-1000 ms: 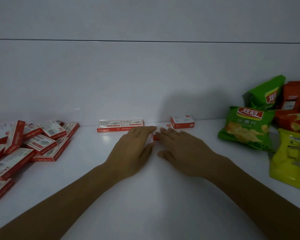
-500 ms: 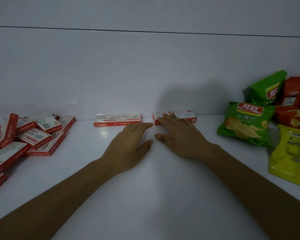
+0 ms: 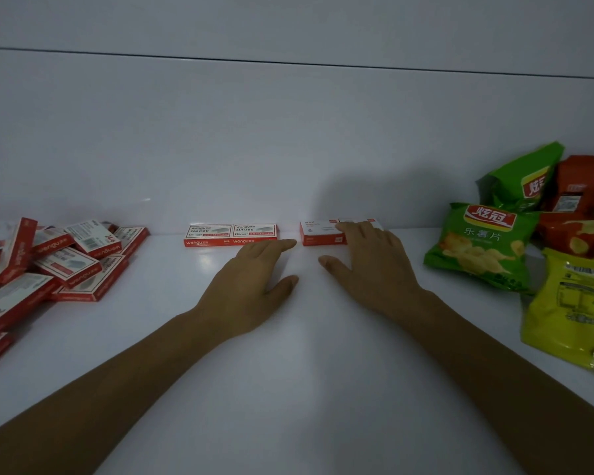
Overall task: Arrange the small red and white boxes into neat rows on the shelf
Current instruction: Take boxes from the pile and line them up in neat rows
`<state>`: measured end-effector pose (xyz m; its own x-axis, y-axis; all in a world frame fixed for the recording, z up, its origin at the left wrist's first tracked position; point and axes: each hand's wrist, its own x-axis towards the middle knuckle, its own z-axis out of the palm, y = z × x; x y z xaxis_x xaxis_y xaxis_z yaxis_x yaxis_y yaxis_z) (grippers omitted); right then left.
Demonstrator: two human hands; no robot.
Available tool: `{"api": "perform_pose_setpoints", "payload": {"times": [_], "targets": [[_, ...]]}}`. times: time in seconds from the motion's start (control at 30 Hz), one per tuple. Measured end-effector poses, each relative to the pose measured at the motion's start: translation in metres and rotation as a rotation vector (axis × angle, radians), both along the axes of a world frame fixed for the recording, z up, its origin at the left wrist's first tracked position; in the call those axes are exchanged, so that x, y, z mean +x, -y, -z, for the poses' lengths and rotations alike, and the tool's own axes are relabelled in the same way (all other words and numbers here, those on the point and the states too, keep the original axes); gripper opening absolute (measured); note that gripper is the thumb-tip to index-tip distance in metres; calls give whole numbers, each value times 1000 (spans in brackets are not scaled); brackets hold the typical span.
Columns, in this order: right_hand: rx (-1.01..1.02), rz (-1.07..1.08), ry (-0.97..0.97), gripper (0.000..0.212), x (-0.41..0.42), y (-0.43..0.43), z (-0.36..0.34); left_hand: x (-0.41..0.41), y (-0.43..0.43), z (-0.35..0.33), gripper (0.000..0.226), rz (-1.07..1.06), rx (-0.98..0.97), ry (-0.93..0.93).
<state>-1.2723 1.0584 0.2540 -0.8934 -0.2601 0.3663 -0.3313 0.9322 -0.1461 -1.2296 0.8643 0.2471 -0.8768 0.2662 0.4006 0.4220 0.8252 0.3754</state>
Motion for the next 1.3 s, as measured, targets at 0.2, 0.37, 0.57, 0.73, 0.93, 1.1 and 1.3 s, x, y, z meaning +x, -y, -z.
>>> {"api": "perform_pose_setpoints", "payload": {"times": [0.2, 0.37, 0.57, 0.73, 0.93, 1.1, 1.3], "targets": [[10, -48, 31, 58, -2, -4, 1, 0, 0, 0, 54, -10, -1, 9], [12, -44, -1, 56, 4, 4, -9, -1, 0, -3, 52, -35, -56, -27], [-8, -170, -35, 72, 22, 30, -33, 11, 33, -29, 48, -45, -193, -132], [-88, -270, -8, 77, 37, 83, -47, 47, 99, -44, 52, -134, -303, -209], [-200, -464, 22, 71, 67, 187, -38, 119, 184, -43, 52, -226, -325, -165], [-170, -579, -35, 68, 90, 276, -31, 177, 257, -34, 48, -197, -276, -146], [-165, -577, -89, 62, 118, 335, -24, 199, 325, -17, 51, -223, -232, -123]]}}
